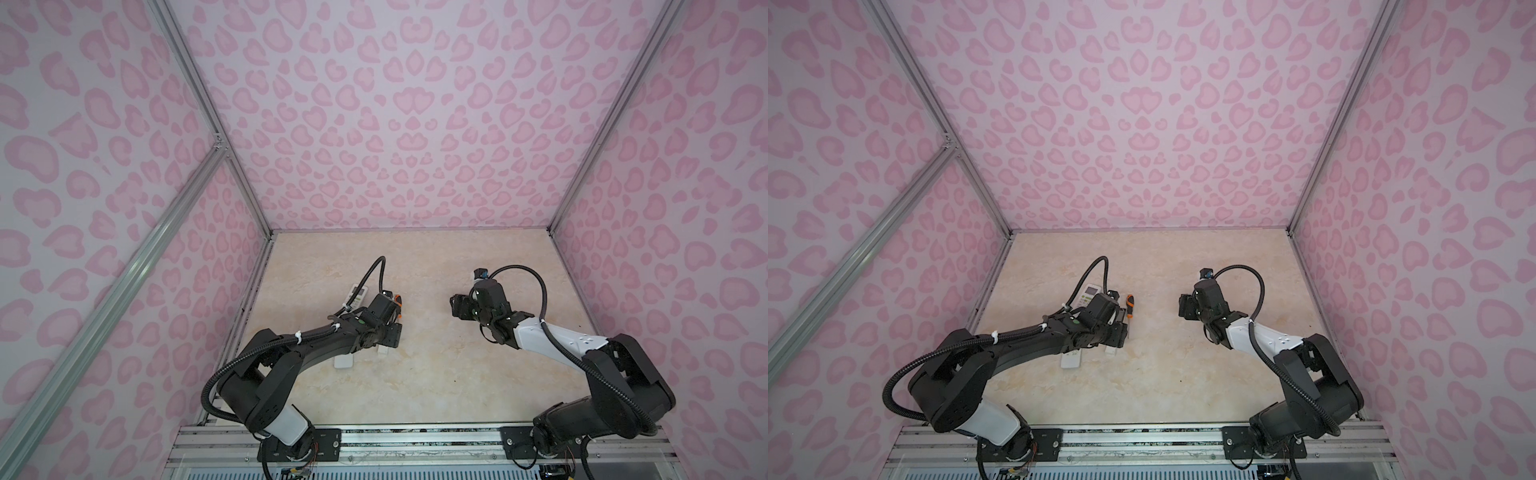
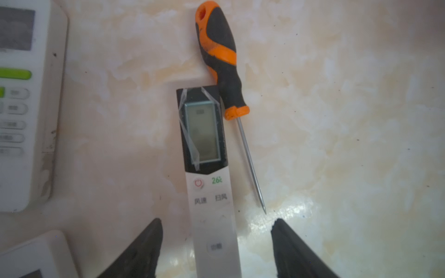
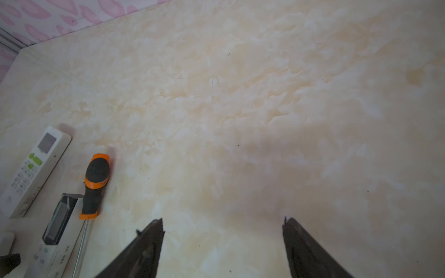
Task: Unload the batteries from the remote control
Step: 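Grasp the slim white remote with the left gripper while the right arm advances, then lift the slim remote toward the right gripper while the right gripper approaches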
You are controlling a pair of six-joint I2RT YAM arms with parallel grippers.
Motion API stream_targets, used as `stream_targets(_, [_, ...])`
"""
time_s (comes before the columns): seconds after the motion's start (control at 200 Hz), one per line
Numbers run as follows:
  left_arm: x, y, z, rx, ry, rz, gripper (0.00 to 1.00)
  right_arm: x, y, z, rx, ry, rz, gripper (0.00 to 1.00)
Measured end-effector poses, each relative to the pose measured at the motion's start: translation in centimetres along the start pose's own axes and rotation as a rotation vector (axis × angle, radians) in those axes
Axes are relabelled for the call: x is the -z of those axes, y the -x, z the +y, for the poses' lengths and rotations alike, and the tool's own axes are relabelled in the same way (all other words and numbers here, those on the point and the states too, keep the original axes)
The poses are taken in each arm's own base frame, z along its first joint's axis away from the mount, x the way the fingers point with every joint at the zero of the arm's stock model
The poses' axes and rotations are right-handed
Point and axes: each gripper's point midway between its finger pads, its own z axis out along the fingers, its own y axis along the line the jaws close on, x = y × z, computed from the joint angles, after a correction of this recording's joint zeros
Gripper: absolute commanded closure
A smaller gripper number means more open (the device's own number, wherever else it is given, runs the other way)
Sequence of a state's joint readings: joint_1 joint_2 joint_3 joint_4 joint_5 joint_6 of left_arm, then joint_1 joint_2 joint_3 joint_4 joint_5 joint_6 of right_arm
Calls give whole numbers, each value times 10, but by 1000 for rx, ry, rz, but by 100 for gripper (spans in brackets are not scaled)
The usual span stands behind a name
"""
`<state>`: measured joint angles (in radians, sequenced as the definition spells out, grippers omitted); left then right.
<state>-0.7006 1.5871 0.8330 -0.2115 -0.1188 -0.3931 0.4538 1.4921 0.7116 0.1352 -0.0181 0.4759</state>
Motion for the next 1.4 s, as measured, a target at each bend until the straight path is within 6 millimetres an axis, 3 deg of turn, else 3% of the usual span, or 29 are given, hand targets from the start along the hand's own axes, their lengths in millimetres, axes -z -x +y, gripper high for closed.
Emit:
stream_targets(0.26, [-18, -6, 2, 14, 40, 37, 54, -3, -7, 6, -25, 29, 35, 27])
stream_targets(0.48, [-18, -6, 0, 21, 38, 36, 76, 0, -1, 5, -43, 35, 33, 29])
stream_targets(0.775, [16, 21, -12, 0, -30, -68, 85, 5, 19, -18, -161, 43, 22, 33])
stream_targets(0.91, [32, 27, -27, -31, -111, -98, 85, 8, 32, -23, -192, 60, 5, 35])
stream_targets(1.035, [35, 32, -44, -39, -205, -125, 87, 10, 41, -26, -224, 88, 2, 40])
stream_targets(1.4, [2, 34, -118, -26, -448, -76, 92, -13, 23, -31, -279, 149, 82, 58])
